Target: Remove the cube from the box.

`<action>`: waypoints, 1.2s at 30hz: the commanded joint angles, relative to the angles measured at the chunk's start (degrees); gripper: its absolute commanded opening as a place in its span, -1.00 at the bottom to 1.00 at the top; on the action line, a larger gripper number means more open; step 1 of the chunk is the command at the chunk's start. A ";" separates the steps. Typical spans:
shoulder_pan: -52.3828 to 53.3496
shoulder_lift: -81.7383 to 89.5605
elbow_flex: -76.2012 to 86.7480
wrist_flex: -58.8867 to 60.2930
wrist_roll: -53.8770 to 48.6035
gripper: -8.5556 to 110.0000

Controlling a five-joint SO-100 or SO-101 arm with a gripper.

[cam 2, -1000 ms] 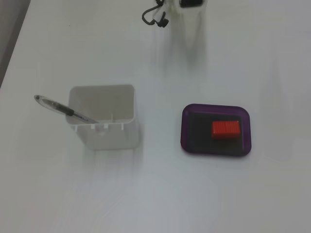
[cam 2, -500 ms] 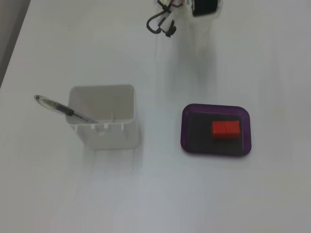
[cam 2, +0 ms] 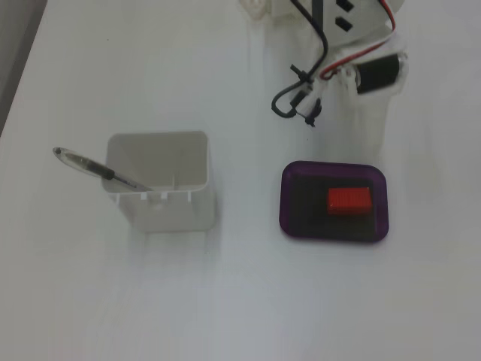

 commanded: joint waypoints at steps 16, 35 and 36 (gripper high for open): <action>-0.26 -28.65 -24.26 0.53 12.48 -0.53; -0.26 -26.98 -32.34 7.82 9.84 -0.87; -0.26 -25.93 -34.19 9.58 9.67 -0.87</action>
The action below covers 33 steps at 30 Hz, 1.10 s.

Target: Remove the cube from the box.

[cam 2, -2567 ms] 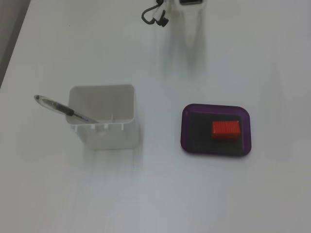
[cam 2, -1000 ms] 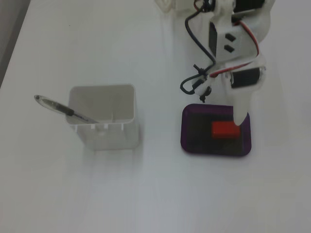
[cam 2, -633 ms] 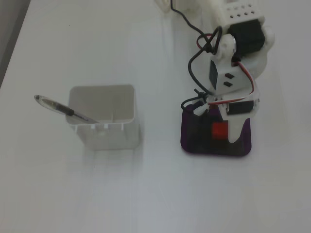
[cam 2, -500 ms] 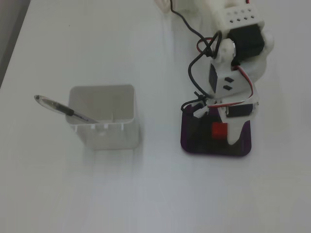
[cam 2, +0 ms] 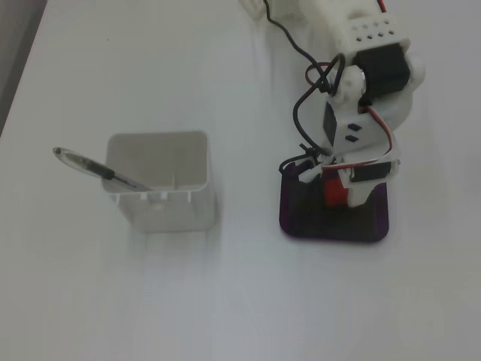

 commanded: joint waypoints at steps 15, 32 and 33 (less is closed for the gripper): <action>8.35 29.00 5.54 15.64 -2.55 -0.87; 5.71 59.15 72.69 -15.64 -1.05 -0.87; 5.71 59.59 74.88 -17.40 0.09 -0.87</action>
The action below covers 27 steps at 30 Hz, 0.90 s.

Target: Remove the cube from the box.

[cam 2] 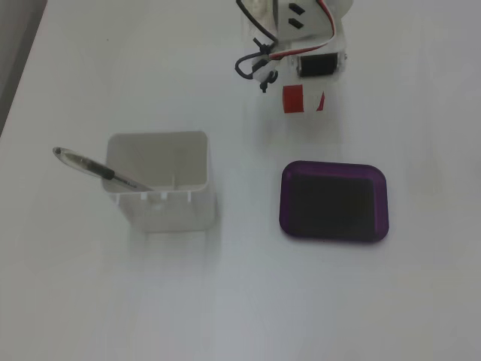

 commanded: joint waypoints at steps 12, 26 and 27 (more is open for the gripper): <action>-8.09 5.10 11.95 -12.13 3.16 -0.86; -4.22 6.24 10.99 -11.34 3.25 -0.60; -2.81 6.42 10.90 -10.20 3.25 -0.60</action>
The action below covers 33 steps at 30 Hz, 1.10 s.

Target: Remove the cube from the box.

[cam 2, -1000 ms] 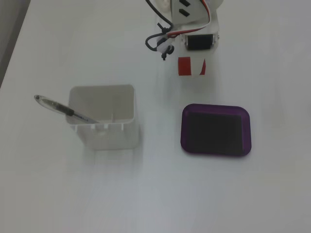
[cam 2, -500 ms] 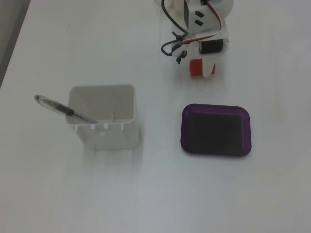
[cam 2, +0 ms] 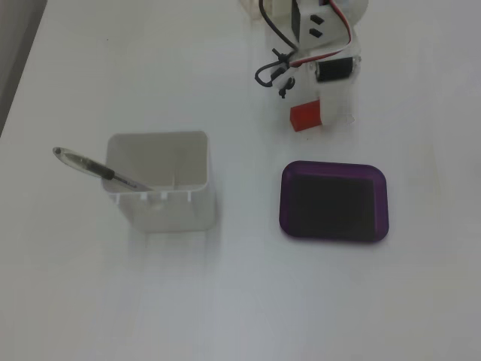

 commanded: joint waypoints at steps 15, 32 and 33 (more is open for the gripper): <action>10.55 44.21 -2.55 19.07 -3.08 -0.59; 10.37 93.16 42.19 19.16 -2.29 -0.59; 10.63 92.20 42.89 19.07 -2.37 -0.59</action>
